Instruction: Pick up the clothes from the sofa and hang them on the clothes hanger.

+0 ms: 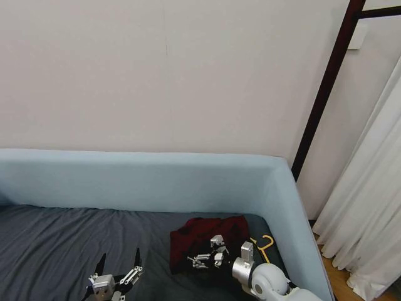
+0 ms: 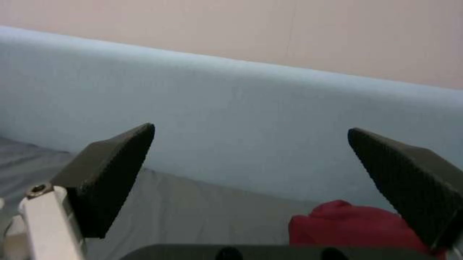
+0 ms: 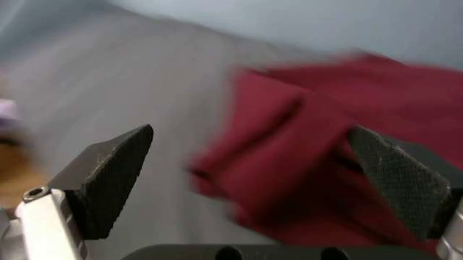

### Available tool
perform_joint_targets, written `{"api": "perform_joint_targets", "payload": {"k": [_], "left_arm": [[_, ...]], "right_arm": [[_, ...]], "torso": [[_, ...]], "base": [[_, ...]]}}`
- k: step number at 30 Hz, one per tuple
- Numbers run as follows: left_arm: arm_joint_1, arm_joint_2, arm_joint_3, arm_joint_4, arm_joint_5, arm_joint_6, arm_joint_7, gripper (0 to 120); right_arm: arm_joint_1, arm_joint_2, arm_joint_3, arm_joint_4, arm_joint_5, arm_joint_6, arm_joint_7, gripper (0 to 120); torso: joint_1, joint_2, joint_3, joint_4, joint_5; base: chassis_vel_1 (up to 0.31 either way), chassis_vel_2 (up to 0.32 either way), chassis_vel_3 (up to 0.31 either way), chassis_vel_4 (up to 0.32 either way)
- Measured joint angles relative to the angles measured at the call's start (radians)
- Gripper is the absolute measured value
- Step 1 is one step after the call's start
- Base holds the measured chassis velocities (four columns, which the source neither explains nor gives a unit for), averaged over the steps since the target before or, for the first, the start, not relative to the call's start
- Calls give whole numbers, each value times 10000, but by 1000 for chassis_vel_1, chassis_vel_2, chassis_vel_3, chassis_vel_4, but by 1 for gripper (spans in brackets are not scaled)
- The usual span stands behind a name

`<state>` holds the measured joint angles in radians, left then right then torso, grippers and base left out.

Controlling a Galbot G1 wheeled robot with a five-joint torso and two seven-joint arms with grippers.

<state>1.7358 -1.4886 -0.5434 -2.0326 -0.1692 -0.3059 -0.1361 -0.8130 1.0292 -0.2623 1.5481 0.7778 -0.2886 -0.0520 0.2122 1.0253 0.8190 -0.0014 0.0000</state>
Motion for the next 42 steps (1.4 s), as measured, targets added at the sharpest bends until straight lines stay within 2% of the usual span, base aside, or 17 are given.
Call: {"api": "perform_joint_targets", "payload": {"k": [1, 2, 4, 5, 6, 8, 11, 18, 24, 25, 29, 35, 42], "left_arm": [[19, 16, -16, -8, 0, -1, 0, 100], [19, 16, -16, -8, 0, -1, 0, 100], [61, 53, -47, -13, -3, -30, 0, 100], [74, 69, -56, -19, -5, -49, 0, 100], [74, 69, -56, -19, -5, -49, 0, 100], [77, 83, -59, -27, -6, -61, 0, 100], [69, 100, -58, -36, -2, -69, 0, 100], [118, 124, -57, -75, 26, -78, -2, 100], [272, 121, -148, -195, 61, -84, -7, 100], [272, 121, -148, -195, 61, -84, -7, 100], [403, 90, -252, -314, 76, -94, -18, 100], [456, 40, -260, -385, 125, -95, -23, 100], [561, -52, -280, -492, 210, -96, -29, 100]], "right_arm": [[6, -16, 15, 118, 69, -631, 830, 100], [6, -16, 15, 118, 69, -631, 830, 100], [34, -11, 143, 475, 1032, -2197, 2805, 100], [39, 28, 244, 583, 1648, -2588, 3654, 100], [39, 28, 244, 583, 1648, -2588, 3654, 100], [32, 122, 418, 583, 2368, -2562, 4512, 100], [-27, 285, 864, 381, 3014, -2092, 4981, 100], [-239, 721, 1814, -310, 3707, -1514, 5233, 100], [-282, 1685, 3550, -1636, 4517, -1256, 5203, 100], [-282, 1685, 3550, -1636, 4517, -1256, 5203, 100], [-463, 2303, 4816, -2104, 5255, -1307, 5013, 100], [-599, 2595, 5253, -2313, 5419, -1432, 4775, 100], [-636, 3004, 5581, -3356, 4956, -1287, 3625, 100]], "torso": [[0, 0, 0, -1, 1], [0, 0, 0, -1, 1], [0, 0, 0, -1, 0], [0, 0, 0, 0, -1], [0, 0, 0, 0, -1], [0, 0, 0, 0, 0], [1, 0, 0, 0, 0], [0, 0, 1, -3, 0], [0, 0, 1, -1, 1], [0, 0, 1, -1, 1], [0, 0, 1, 0, 1], [0, -1, 1, -1, 1], [0, 0, 0, -1, 0]], "base": [[0, 0, 0, 0], [0, 0, 0, 0], [0, 0, 0, 0], [0, 0, 0, 0], [0, 0, 0, 0], [0, 0, 0, 0], [0, 0, 0, 0], [0, 0, 0, 0], [0, 0, 0, 0], [0, 0, 0, 0], [0, 0, 0, 0], [0, 0, 0, 0], [0, 0, 0, 0]]}}
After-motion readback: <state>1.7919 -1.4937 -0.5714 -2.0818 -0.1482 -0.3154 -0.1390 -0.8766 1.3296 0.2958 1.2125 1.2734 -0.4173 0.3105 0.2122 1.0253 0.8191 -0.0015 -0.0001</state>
